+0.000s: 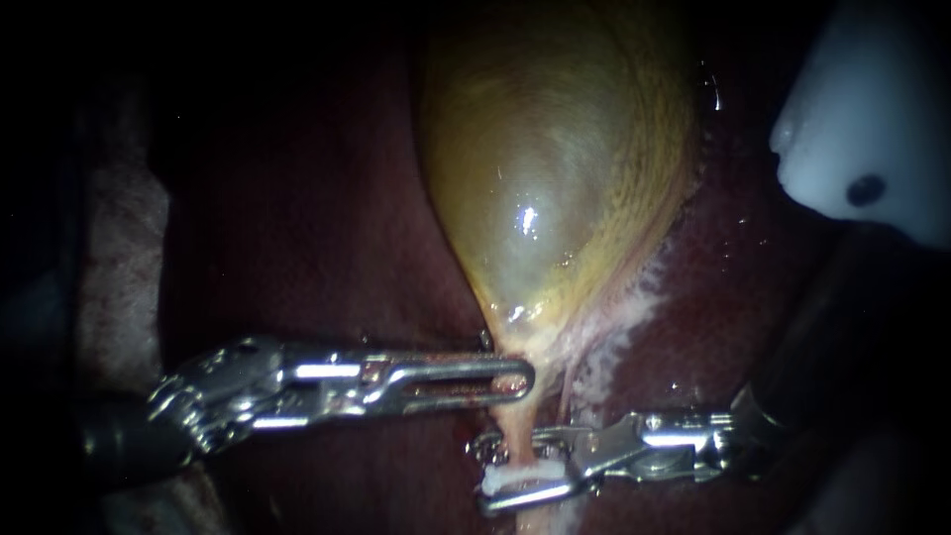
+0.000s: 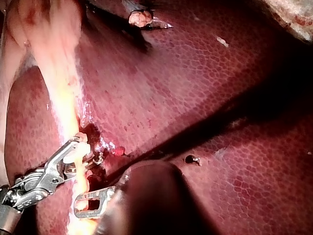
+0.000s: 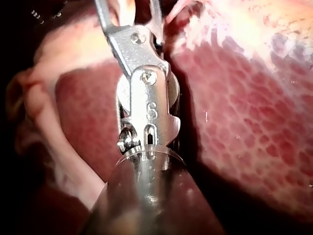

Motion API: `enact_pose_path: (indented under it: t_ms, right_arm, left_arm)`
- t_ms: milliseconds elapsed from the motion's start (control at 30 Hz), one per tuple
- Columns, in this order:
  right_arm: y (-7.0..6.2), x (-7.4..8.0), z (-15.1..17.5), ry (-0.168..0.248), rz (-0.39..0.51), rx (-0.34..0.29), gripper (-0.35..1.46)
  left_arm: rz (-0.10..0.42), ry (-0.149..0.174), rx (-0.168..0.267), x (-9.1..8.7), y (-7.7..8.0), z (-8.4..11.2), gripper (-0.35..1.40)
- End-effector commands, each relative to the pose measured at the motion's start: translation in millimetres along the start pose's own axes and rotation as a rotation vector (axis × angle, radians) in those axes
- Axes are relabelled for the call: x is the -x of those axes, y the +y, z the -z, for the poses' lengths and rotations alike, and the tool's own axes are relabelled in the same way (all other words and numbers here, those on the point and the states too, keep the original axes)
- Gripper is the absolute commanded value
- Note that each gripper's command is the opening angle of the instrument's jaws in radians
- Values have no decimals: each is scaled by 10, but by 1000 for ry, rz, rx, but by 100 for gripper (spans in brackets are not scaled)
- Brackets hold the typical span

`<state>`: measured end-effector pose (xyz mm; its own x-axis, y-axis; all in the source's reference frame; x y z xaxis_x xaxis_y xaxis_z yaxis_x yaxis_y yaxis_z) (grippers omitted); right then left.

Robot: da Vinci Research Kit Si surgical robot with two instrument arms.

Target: Going back second clip left tube

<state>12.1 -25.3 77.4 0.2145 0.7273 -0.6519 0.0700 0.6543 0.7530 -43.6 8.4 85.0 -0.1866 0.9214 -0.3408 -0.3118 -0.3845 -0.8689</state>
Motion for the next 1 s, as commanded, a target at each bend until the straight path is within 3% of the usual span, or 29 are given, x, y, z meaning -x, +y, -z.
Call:
enact_pose_path:
  t_ms: [33,600,1000]
  right_arm:
    - [-1,-2,3,-2,1,-1,48]
    - [-11,-24,69,-34,151,-22,47]
    - [-23,-49,125,14,307,19,47]
  left_arm:
    - [0,0,0,0,0,0,-35]
    - [0,0,0,0,-2,0,-35]
    - [-2,0,0,1,-4,-1,-35]
